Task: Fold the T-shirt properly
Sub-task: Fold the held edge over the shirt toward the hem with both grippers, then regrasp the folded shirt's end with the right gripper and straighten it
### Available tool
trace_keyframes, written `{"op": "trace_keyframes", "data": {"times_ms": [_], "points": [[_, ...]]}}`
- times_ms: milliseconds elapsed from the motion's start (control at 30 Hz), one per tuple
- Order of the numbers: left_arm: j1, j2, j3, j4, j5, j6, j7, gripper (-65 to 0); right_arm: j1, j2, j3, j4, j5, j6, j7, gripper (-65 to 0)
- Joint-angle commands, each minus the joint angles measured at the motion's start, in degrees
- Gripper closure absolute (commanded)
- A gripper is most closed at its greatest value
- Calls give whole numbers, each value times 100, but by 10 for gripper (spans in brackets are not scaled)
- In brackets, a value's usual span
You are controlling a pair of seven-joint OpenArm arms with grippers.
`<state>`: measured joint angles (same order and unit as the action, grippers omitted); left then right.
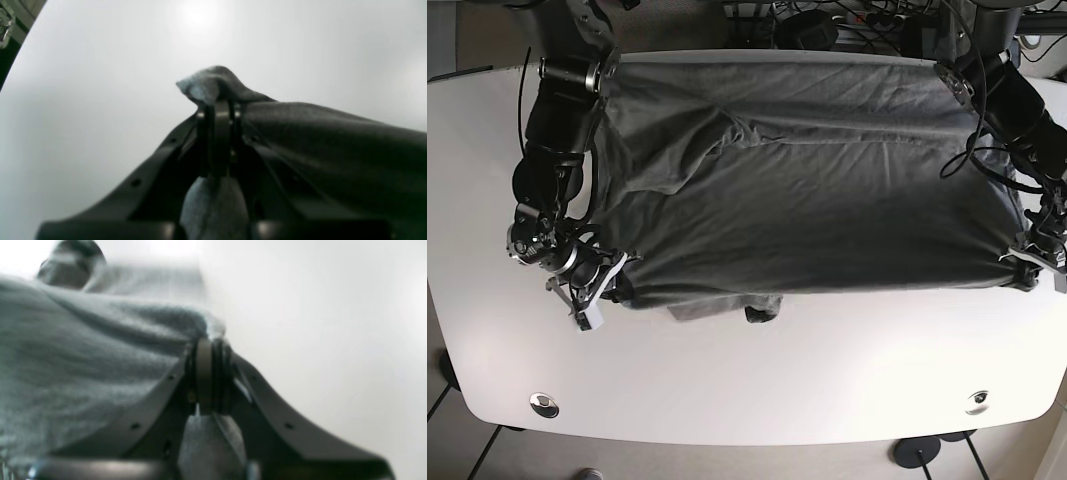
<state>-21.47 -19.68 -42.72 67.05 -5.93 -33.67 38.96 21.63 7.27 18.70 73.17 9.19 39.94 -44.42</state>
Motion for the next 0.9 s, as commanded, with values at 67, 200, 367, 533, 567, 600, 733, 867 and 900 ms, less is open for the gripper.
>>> {"op": "trace_keyframes", "data": {"times_ms": [67, 200, 367, 533, 567, 600, 733, 867, 900], "points": [[130, -58, -348, 684, -70, -207, 223, 0, -207, 51, 16, 978, 61, 6, -248, -17], [420, 188, -664, 1185, -62, -418, 530, 0, -813, 51, 25, 1919, 61, 6, -582, -17], [1132, 364, -752, 1757, -62, -426, 636, 0, -1701, -125, 411, 2719, 70, 6, -696, -17], [1747, 381, -840, 1854, -70, -633, 627, 0, -2387, -142, 561, 2894, 70, 6, -696, -17], [1809, 381, -928, 1854, -70, -633, 636, 0, -2492, -142, 570, 2912, 70, 6, -696, -17], [1888, 381, -1051, 1854, -70, -633, 645, 0, -2659, -151, 684, 3035, 70, 6, -696, -17], [2196, 373, -1192, 1854, -70, -633, 645, 0, -3090, -160, 781, 3255, 70, 6, -696, -21], [2468, 355, -1148, 1854, -35, -633, 645, -28, -3372, -160, 789, 3246, 70, 6, -696, -24], [2477, 355, -1148, 1854, -35, -633, 645, -78, -3424, -160, 789, 3246, 70, 6, -696, -43]]}}
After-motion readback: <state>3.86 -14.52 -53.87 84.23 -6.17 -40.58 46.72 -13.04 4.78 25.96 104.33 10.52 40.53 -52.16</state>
